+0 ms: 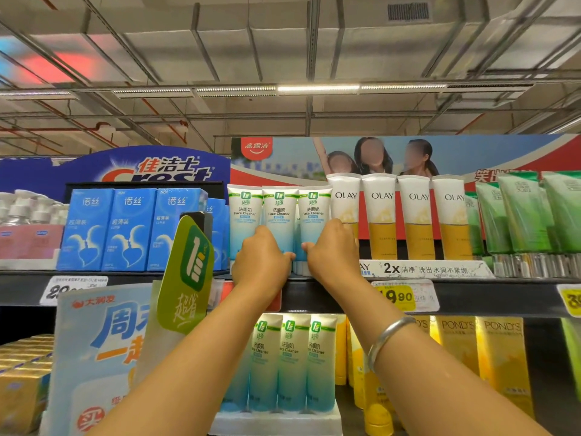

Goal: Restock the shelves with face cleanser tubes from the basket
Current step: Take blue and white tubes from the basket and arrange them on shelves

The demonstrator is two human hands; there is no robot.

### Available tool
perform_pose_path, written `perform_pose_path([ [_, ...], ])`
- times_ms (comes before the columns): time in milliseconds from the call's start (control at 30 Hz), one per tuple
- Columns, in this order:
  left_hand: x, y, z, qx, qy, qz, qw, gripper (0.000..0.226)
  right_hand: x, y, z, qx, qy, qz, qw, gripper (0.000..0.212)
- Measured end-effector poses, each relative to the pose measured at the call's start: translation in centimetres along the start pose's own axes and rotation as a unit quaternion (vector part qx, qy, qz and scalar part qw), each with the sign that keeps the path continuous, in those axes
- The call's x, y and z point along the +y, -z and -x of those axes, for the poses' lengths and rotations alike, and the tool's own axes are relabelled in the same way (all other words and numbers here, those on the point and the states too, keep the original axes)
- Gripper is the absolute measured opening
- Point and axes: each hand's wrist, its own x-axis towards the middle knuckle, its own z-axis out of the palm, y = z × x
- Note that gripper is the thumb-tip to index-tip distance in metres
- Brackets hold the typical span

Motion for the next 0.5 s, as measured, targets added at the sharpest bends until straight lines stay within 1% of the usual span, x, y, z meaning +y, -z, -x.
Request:
perform_pose_path([
  [100, 0.3, 0.9, 0.3, 0.003, 0.000, 0.011, 1.000, 0.044, 0.2, 0.8, 0.2, 0.005, 0.018, -0.043, 0.999, 0.046],
  [167, 0.6, 1.9, 1.1, 0.024, -0.007, 0.044, 0.999, 0.045, 0.5, 2.0, 0.8, 0.022, 0.028, -0.086, 0.996, 0.035],
  [200, 0.7, 2.4, 1.8, 0.036, -0.014, 0.077, 0.996, 0.043, 0.7, 2.7, 1.4, 0.026, 0.032, -0.106, 0.994, 0.029],
  [267, 0.9, 3.2, 3.7, 0.058, -0.035, 0.156, 0.985, 0.034, 1.3, 4.2, 3.0, 0.017, 0.033, -0.147, 0.988, 0.018],
  [333, 0.9, 3.6, 6.5, 0.062, -0.061, 0.221, 0.971, 0.019, 2.0, 5.6, 5.4, -0.010, 0.026, -0.170, 0.985, 0.009],
  [400, 0.6, 3.5, 9.6, 0.034, -0.083, 0.262, 0.961, 0.009, 3.2, 6.6, 8.2, -0.033, 0.008, -0.150, 0.988, 0.008],
  [433, 0.3, 3.2, 11.1, 0.008, -0.086, 0.288, 0.954, 0.011, 4.0, 7.0, 9.7, -0.044, -0.008, -0.139, 0.989, 0.008],
  [500, -0.6, 2.3, 14.1, -0.057, -0.067, 0.343, 0.935, 0.012, 5.8, 8.0, 12.8, -0.066, -0.049, -0.128, 0.988, 0.007],
])
